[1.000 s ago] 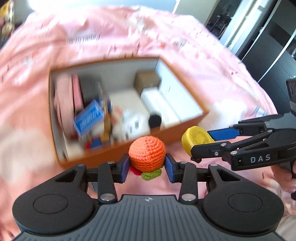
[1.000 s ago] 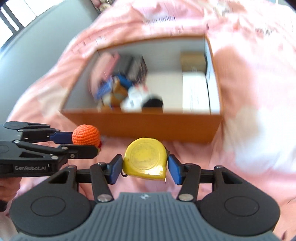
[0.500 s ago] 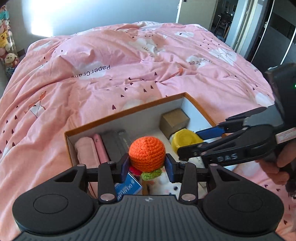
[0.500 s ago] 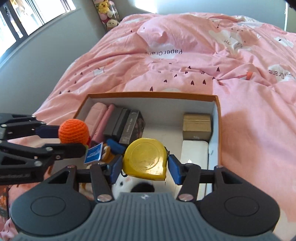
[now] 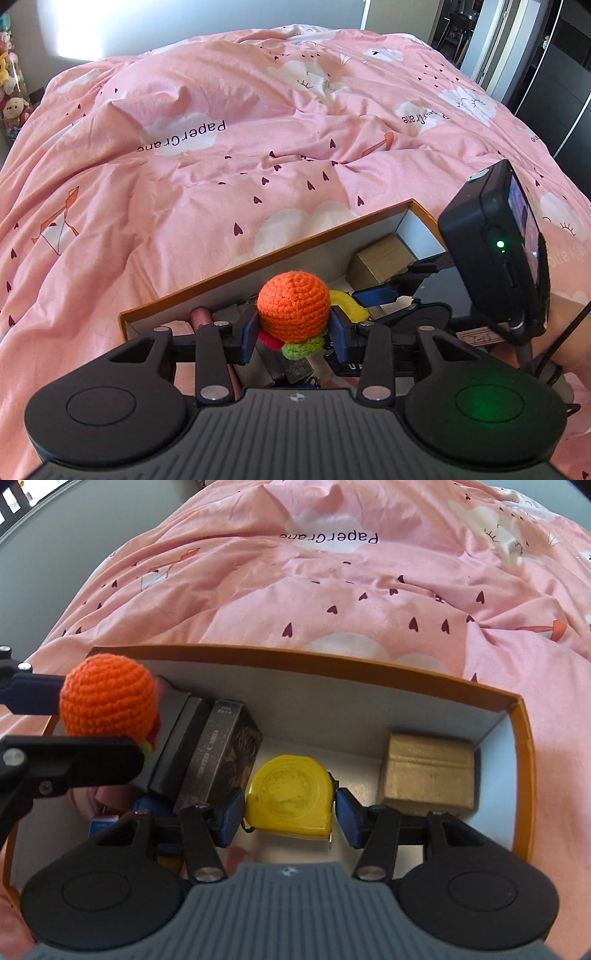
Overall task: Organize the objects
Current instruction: 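Lift the tape measure into the box and release it beside the tan cube with the right tool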
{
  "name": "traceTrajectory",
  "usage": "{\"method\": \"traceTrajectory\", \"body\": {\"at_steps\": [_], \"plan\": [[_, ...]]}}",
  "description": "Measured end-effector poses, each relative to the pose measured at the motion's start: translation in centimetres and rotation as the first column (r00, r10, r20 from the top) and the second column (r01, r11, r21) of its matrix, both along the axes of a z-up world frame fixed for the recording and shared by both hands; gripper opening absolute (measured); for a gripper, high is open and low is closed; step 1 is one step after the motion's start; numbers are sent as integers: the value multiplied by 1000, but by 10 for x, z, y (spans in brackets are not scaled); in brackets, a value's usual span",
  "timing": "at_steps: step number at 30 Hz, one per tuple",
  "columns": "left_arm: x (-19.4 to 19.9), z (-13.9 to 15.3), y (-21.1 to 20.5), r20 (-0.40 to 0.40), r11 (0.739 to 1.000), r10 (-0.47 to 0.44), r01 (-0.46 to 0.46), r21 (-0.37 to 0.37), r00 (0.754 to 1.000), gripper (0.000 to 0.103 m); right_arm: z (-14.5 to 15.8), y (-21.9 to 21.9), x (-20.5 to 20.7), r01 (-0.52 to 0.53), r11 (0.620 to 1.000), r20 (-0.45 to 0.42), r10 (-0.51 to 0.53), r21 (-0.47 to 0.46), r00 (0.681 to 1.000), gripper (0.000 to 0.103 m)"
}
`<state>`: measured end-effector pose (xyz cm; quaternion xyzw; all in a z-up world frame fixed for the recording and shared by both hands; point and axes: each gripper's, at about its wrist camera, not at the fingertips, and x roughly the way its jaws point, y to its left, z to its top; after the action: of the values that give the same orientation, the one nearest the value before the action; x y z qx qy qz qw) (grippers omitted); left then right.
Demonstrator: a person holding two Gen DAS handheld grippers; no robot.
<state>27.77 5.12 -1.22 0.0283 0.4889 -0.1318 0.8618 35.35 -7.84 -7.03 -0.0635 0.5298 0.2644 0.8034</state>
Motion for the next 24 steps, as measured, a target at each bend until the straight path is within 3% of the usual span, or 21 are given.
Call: {"method": "traceTrajectory", "body": {"at_steps": [11, 19, 24], "plan": [[12, -12, -3, -28, 1000, -8, 8, 3, 1000, 46, -22, 13, 16, -1, 1000, -39, 0, -19, 999, 56], [16, -12, -7, -26, 1000, -5, 5, 5, 1000, 46, -19, 16, 16, -22, 1000, -16, 22, -15, 1000, 58], [13, -3, -7, -25, 997, -11, 9, -72, 1000, 46, 0, 6, 8, -30, 999, 31, 31, -32, 999, 59]]}}
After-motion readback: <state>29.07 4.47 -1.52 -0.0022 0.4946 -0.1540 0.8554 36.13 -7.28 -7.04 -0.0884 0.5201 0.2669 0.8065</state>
